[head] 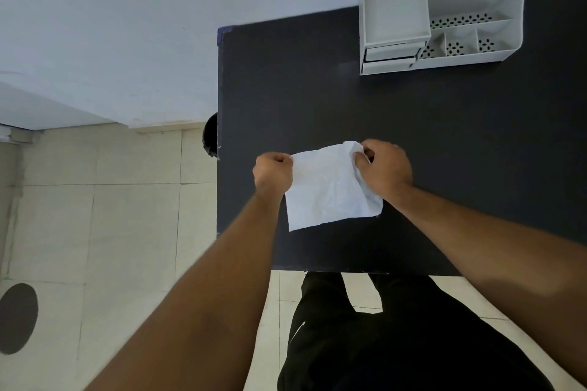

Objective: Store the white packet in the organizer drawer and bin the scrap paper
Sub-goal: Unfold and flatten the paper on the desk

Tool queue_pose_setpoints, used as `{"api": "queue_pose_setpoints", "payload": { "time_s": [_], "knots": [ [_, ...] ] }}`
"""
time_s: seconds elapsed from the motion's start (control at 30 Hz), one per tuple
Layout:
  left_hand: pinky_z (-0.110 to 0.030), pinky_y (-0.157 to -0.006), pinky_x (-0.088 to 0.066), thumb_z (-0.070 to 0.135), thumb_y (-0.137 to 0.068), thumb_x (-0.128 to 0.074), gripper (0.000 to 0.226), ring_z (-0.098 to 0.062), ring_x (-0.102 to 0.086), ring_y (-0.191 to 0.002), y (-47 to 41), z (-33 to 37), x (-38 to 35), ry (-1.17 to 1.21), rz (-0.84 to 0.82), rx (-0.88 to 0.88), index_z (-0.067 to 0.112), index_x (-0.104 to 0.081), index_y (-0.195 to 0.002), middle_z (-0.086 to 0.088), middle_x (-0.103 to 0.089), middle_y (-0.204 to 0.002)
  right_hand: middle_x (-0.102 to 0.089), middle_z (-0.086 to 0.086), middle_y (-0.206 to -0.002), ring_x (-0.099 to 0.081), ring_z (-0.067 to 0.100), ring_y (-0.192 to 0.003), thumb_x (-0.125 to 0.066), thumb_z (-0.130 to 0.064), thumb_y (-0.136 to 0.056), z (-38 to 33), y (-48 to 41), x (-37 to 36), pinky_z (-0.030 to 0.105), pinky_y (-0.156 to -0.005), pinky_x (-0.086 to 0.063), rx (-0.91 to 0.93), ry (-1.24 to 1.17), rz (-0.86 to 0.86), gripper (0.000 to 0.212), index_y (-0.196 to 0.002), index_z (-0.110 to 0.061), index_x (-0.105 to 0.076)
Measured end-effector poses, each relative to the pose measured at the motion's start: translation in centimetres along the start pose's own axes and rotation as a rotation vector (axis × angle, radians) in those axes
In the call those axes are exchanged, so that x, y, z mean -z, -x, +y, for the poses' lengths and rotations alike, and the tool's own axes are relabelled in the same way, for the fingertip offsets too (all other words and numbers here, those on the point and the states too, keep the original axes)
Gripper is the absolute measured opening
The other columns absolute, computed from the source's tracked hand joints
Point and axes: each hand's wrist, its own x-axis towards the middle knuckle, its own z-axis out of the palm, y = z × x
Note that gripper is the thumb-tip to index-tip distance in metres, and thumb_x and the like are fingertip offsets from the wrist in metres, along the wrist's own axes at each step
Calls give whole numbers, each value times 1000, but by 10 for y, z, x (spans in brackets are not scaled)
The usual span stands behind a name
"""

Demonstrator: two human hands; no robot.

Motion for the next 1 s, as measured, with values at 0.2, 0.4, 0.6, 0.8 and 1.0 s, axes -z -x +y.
{"api": "queue_pose_setpoints", "payload": {
  "time_s": [0.2, 0.4, 0.6, 0.8, 1.0],
  "knots": [
    [-22, -65, -50, 23, -100, -57, 15, -12, -64, -81, 1, 23, 22, 95, 73, -82, 18, -71, -101, 3, -68, -95, -67, -7, -83, -62, 23, -89, -57, -36, -96, -20, -13, 17, 49, -85, -53, 109, -7, 131, 17, -100, -24, -69],
    [-25, -87, -54, 30, -100, -55, 3, -8, -59, -90, 14, 66, 55, 186, 352, -401, 28, -58, -100, 2, -59, -114, -73, -6, -96, -60, 21, -97, -64, -22, -89, -54, -22, 48, 41, -87, -45, 318, -23, 341, 21, -107, -27, -72],
    [-25, -80, -46, 27, -99, -56, 12, -8, -55, -82, 32, 30, 48, 55, 335, -390, 19, -61, -105, 2, -55, -118, -75, 0, -103, -59, 26, -100, -69, -15, -84, -35, -6, 40, 47, -85, -46, 430, 132, 227, 28, -111, -21, -72],
    [-27, -74, -47, 30, -97, -59, 14, -13, -58, -88, 49, -56, 28, -334, 119, -410, 18, -63, -103, 3, -54, -117, -71, -6, -109, -56, 22, -105, -65, -20, -88, 23, 33, 11, 42, -87, -43, 518, 424, -24, 26, -112, -27, -72],
    [-31, -83, -53, 32, -93, -62, 23, -16, -60, -99, 42, -55, 23, -231, 137, -329, 22, -62, -114, 3, -54, -123, -67, -4, -117, -58, 23, -110, -64, -15, -84, 41, 52, 5, 41, -89, -47, 479, 387, -38, 35, -117, -25, -69]
  ]
}}
